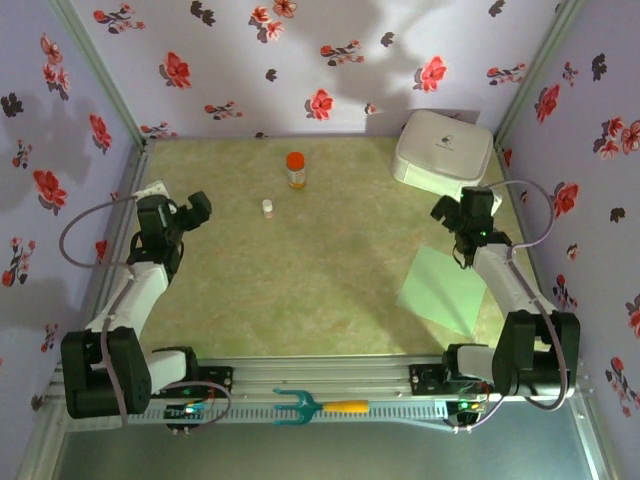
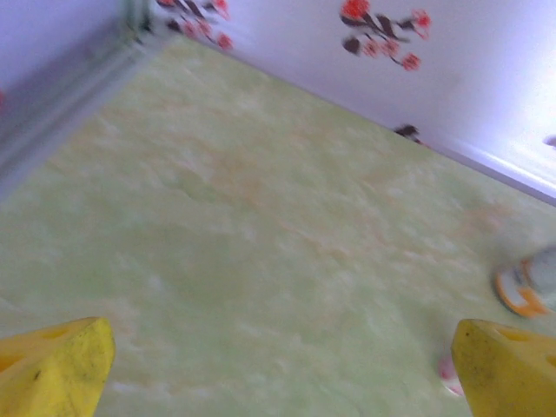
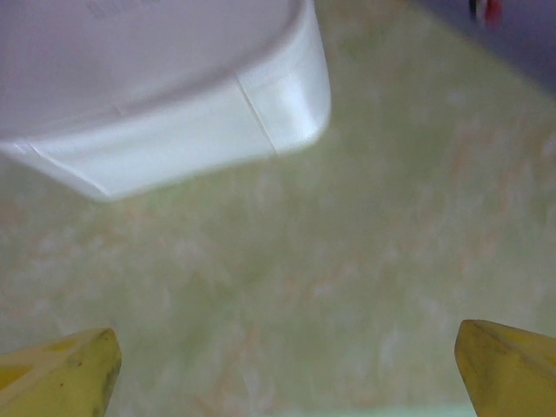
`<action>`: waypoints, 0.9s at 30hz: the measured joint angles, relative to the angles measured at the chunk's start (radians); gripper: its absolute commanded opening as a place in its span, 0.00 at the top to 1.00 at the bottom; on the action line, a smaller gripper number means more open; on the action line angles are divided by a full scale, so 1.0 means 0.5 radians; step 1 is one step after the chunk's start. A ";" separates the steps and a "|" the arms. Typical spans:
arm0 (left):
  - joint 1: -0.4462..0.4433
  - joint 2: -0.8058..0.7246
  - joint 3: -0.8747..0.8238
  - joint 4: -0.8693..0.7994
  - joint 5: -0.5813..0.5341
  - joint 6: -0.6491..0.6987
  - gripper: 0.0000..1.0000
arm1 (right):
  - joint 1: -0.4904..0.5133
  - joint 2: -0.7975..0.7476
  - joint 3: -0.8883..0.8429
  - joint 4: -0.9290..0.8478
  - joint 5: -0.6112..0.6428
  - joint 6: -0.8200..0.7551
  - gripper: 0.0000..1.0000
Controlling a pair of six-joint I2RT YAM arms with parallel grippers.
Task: Fold a paper plane with a square sheet of paper (pick it up from the middle)
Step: Move the square sheet of paper to the center of the table.
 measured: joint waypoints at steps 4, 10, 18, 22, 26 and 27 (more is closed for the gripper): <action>-0.039 0.029 0.000 -0.016 0.279 -0.130 0.00 | -0.022 0.078 -0.018 -0.223 -0.109 0.157 0.03; -0.266 0.043 0.012 -0.116 0.430 -0.159 0.00 | -0.022 0.114 -0.152 -0.328 -0.272 0.337 0.08; -0.426 0.043 0.084 -0.240 0.458 -0.130 0.00 | -0.021 0.114 -0.327 -0.332 -0.413 0.452 0.09; -0.449 0.040 0.085 -0.262 0.457 -0.121 0.00 | 0.016 0.142 -0.370 -0.278 -0.480 0.467 0.11; -0.471 0.025 0.085 -0.301 0.458 -0.108 0.00 | 0.153 0.214 -0.343 -0.162 -0.502 0.504 0.12; -0.474 0.014 0.085 -0.313 0.457 -0.107 0.00 | 0.205 0.242 -0.328 -0.125 -0.502 0.514 0.12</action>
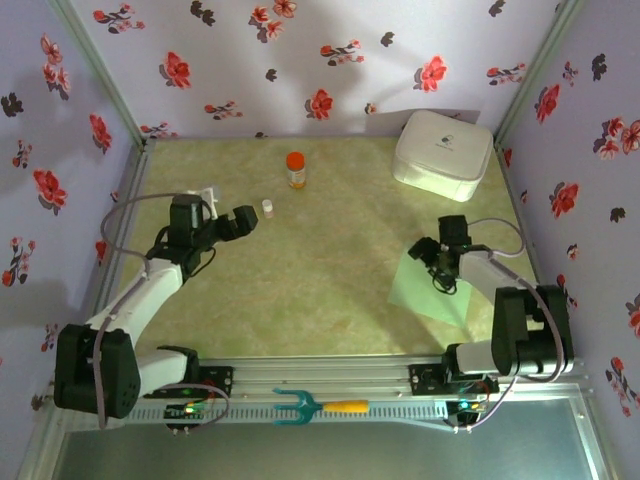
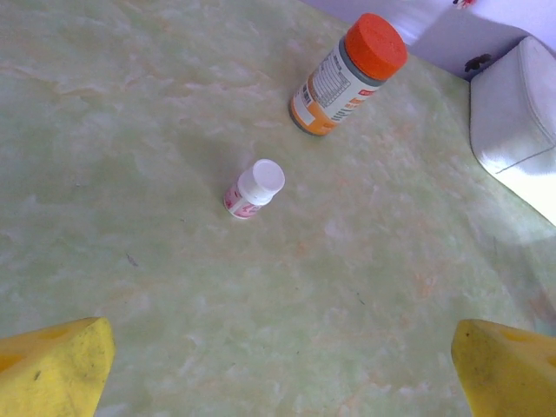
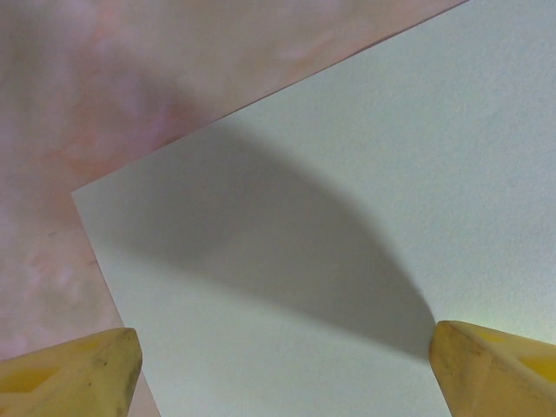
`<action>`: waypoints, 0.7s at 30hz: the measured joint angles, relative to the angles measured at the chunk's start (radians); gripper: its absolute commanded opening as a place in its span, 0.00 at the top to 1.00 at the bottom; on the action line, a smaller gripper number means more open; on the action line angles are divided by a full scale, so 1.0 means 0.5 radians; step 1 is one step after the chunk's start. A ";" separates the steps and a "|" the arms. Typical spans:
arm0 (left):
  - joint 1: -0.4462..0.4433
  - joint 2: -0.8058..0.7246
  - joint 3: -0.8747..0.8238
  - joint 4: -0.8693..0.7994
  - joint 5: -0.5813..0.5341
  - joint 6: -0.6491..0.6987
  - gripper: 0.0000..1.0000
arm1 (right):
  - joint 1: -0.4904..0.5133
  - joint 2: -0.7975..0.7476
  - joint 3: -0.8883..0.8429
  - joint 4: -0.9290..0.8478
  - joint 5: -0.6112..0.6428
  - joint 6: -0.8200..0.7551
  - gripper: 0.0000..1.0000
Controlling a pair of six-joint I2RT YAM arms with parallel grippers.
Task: Fold a paper plane with a square sheet of paper (pick it up from the middle)
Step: Move the square sheet of paper to the center of the table.
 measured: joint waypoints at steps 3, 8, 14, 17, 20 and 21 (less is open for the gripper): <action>0.000 -0.043 0.000 -0.033 0.000 0.005 0.00 | 0.163 0.085 0.049 0.097 0.001 0.052 0.12; 0.000 -0.117 0.000 -0.052 0.000 0.005 0.00 | 0.436 0.243 0.165 0.224 0.000 0.146 0.12; -0.001 -0.142 0.000 -0.066 0.015 0.004 0.00 | 0.718 0.406 0.320 0.326 -0.108 0.246 0.12; -0.008 -0.142 0.001 -0.095 0.032 0.003 0.00 | 0.769 0.395 0.358 0.258 -0.156 0.243 0.10; -0.030 -0.141 0.005 -0.127 0.052 0.003 0.00 | 0.735 0.311 0.416 0.111 -0.105 0.170 0.09; -0.040 -0.140 0.011 -0.140 0.056 0.003 0.00 | 0.706 0.275 0.433 0.079 -0.097 0.134 0.09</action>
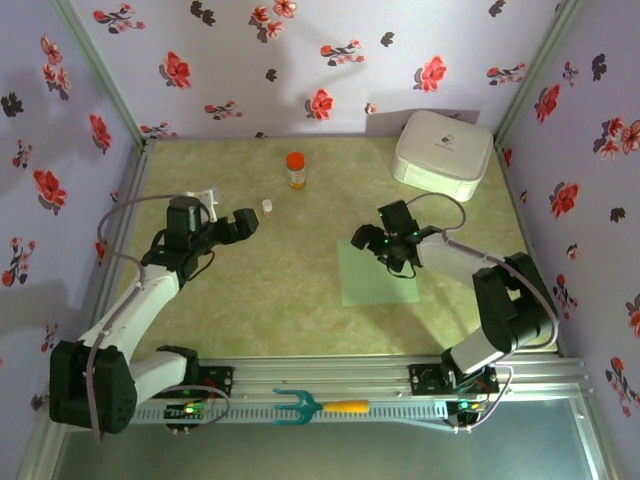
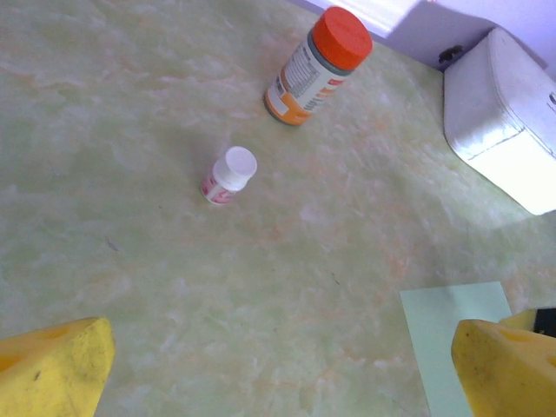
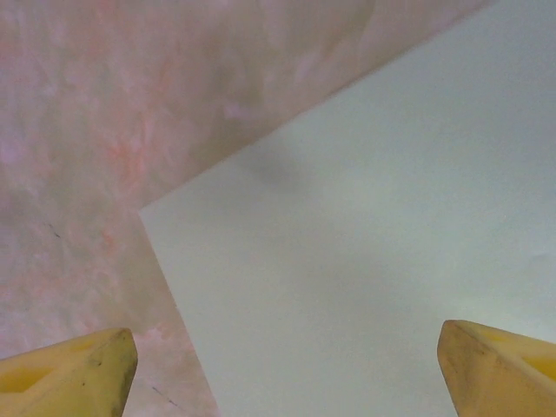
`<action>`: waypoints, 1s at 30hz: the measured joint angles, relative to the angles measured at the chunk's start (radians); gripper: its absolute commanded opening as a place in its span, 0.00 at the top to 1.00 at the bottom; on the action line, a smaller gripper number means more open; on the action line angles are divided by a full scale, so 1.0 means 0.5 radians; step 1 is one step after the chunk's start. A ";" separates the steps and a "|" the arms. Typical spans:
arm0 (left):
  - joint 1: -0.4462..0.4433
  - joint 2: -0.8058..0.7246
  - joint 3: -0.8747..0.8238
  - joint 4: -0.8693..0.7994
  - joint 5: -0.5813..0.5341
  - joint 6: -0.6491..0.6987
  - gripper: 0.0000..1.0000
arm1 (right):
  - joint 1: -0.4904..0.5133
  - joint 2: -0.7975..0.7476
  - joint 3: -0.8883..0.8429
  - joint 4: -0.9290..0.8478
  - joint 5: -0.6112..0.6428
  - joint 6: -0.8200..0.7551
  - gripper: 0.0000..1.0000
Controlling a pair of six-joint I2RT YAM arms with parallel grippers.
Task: Fold a paper plane with a square sheet of paper (pick it up from the middle)
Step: Move the square sheet of paper to the center of the table.
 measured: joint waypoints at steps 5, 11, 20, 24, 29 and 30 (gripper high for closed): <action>-0.104 0.052 0.043 -0.008 0.027 -0.007 0.00 | -0.200 -0.062 0.011 -0.024 -0.043 -0.167 0.11; -0.283 0.148 0.063 -0.002 0.034 -0.033 0.00 | -0.269 0.044 0.010 -0.035 -0.139 -0.306 0.11; -0.558 0.231 0.107 -0.024 -0.011 -0.063 0.00 | -0.269 0.099 -0.117 0.044 -0.252 -0.317 0.12; -0.625 0.230 0.126 -0.098 -0.081 -0.083 0.00 | -0.256 0.075 -0.172 0.150 -0.251 -0.207 0.12; -0.632 0.203 0.201 -0.290 -0.210 -0.105 0.00 | -0.127 0.066 -0.219 0.298 -0.224 -0.007 0.13; -0.632 0.193 0.224 -0.327 -0.245 -0.106 0.00 | -0.098 0.066 -0.224 0.320 -0.227 0.037 0.13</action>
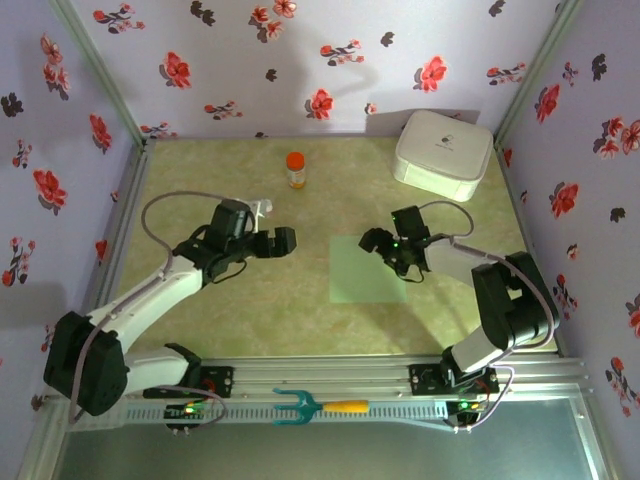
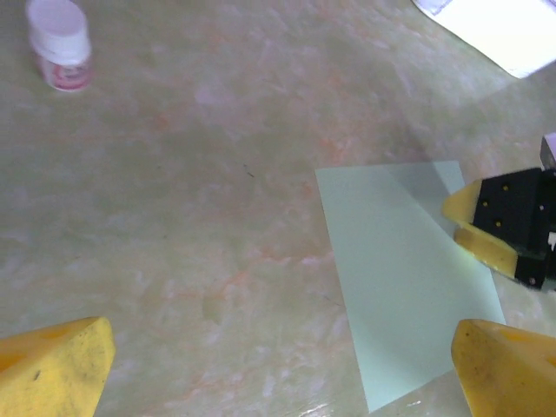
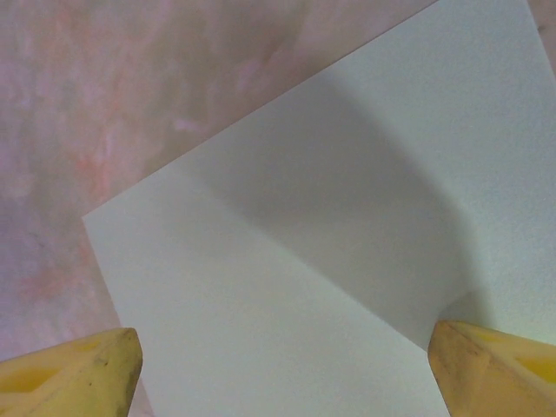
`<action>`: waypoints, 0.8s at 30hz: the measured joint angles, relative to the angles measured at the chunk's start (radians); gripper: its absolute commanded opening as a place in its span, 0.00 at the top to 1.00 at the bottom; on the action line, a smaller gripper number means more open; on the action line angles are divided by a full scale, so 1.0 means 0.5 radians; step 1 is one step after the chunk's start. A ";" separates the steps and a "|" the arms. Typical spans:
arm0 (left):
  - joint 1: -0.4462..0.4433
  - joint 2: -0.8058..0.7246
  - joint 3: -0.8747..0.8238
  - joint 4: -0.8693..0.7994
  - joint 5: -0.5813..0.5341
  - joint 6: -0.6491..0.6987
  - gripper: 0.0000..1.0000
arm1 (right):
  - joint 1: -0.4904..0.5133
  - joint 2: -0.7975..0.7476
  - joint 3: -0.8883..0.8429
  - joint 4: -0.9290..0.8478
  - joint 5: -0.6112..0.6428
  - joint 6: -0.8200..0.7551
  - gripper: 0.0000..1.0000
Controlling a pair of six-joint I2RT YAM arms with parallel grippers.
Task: Fold a paper plane with a square sheet of paper (pick it up from the middle)
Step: Move the square sheet of paper to the center of the table.
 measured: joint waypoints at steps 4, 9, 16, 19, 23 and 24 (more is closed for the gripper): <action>0.002 -0.011 0.125 -0.129 -0.130 -0.039 0.00 | 0.095 -0.002 -0.010 0.033 -0.013 0.233 0.13; 0.002 0.017 0.288 -0.212 -0.180 -0.058 0.00 | 0.137 -0.033 -0.040 0.061 -0.089 0.484 0.14; 0.002 0.009 0.246 -0.205 -0.154 -0.059 0.00 | 0.208 -0.055 0.110 -0.133 -0.038 0.405 0.17; 0.002 -0.044 0.169 -0.217 -0.134 -0.055 0.00 | 0.208 -0.098 0.146 -0.163 0.022 0.307 0.18; 0.005 -0.122 0.114 -0.259 -0.125 -0.040 0.00 | 0.208 -0.066 0.147 -0.206 0.020 0.234 0.19; 0.006 -0.144 0.095 -0.253 -0.124 -0.040 0.00 | 0.208 -0.052 0.147 -0.215 0.018 0.226 0.19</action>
